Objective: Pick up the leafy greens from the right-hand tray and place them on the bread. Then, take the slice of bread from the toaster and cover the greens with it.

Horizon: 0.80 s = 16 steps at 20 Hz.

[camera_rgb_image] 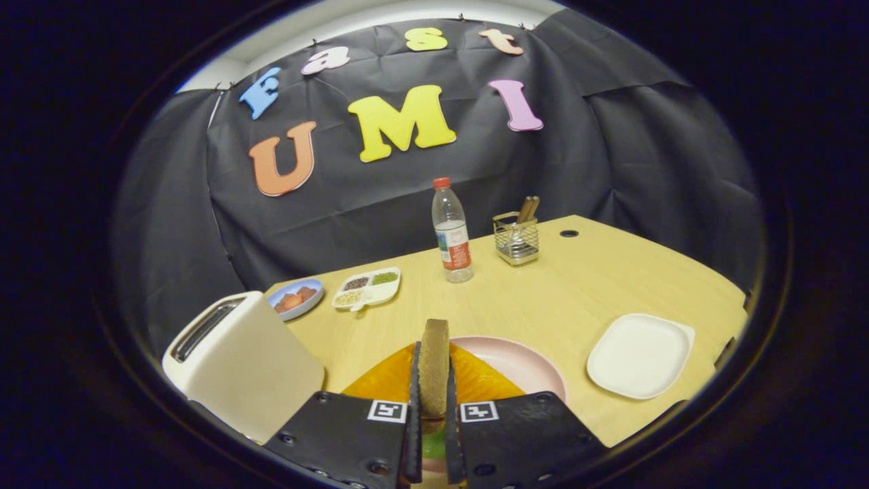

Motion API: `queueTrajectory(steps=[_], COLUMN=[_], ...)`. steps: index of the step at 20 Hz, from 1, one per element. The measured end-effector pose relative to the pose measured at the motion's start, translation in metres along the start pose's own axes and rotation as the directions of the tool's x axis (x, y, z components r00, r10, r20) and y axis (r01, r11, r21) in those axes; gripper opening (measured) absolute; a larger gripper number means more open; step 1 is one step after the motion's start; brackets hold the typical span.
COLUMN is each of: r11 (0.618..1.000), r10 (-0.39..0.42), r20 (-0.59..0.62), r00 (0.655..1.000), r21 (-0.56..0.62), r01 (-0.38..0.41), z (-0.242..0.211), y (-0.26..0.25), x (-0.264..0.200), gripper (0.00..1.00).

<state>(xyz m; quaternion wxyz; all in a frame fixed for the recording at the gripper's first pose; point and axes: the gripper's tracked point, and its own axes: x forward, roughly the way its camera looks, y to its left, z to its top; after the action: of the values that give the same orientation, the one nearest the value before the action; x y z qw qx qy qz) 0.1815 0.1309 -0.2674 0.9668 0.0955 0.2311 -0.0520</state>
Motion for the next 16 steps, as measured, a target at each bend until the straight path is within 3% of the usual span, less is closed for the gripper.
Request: queueTrajectory(steps=[6,7,9,11,16], r11=[0.994,0.992,0.989,0.990,0.988], r10=[0.005,0.002,-0.012,-0.024,-0.041], r20=[-0.027,-0.034,-0.044,-0.063,-0.065], r00=[1.000,0.999,0.999,0.998,0.997], r21=[-0.105,-0.125,-0.147,-0.138,-0.154], r01=[-0.008,-0.006,0.006,0.015,0.031], z=[-0.011,-0.013,-0.019,-0.024,-0.026], y=[-0.019,-0.022,-0.032,-0.037,-0.044], x=[0.012,0.014,0.019,0.020,0.021], gripper=[0.14,0.19,0.19,0.32,0.50])
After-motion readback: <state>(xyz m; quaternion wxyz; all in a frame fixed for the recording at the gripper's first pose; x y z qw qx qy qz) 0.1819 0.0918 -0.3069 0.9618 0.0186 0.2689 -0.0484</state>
